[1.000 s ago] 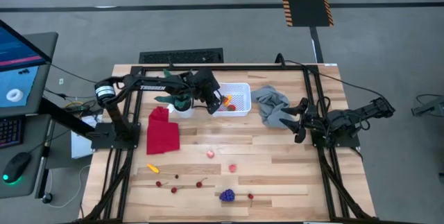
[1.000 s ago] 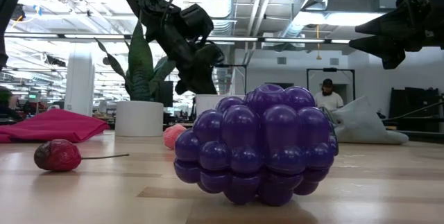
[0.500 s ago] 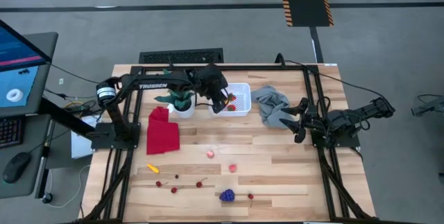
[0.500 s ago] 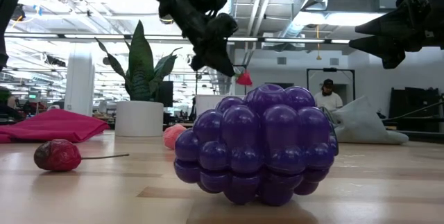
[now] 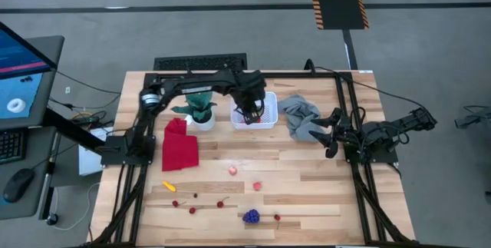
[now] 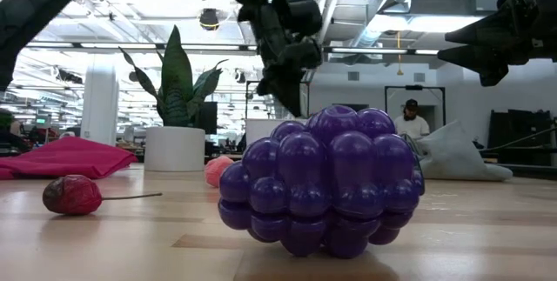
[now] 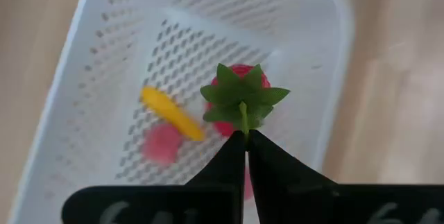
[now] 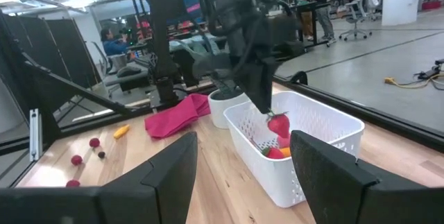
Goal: Pick and placing Produce into tupperware
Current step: Put the red strawberry into the white bin
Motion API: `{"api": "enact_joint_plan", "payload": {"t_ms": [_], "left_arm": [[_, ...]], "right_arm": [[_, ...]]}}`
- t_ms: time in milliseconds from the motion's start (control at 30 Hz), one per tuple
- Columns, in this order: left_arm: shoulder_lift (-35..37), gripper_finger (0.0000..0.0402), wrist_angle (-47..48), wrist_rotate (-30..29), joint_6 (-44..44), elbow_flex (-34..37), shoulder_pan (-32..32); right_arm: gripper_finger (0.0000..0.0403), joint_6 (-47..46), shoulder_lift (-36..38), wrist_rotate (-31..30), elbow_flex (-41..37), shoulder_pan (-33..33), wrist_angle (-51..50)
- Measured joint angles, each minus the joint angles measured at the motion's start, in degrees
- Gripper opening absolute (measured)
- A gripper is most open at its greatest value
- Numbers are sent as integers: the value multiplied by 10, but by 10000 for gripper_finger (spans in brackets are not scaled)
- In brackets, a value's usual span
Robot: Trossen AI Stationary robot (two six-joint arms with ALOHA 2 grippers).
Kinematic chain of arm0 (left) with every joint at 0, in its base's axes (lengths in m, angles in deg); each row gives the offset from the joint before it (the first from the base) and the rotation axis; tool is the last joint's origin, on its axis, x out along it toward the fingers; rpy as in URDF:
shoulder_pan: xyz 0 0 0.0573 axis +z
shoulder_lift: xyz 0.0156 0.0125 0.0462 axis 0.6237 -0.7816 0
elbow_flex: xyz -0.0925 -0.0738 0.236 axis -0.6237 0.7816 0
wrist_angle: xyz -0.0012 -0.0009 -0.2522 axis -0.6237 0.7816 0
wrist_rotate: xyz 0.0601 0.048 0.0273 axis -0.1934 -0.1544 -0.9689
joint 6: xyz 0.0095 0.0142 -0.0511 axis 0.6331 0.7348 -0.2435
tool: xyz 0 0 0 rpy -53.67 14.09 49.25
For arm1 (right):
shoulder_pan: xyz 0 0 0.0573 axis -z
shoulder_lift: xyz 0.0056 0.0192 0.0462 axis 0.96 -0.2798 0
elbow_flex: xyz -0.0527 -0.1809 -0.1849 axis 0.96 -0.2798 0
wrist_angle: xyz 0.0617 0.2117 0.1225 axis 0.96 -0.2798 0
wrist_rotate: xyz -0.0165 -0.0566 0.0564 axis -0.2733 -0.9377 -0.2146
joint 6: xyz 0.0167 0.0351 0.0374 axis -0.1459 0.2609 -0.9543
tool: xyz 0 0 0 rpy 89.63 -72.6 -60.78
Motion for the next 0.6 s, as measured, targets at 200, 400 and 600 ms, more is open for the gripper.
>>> {"api": "enact_joint_plan", "payload": {"t_ms": [200,400,600], "left_arm": [[-80,0,104,-29,25,-113,-8],[-83,4,96,-27,21,-129,-10],[-84,45,88,-4,22,-129,-9]], "right_arm": [[254,-1,0,4,0,-2,-1],[254,-11,0,5,0,-15,-1],[254,-11,0,5,0,-19,-1]]}}
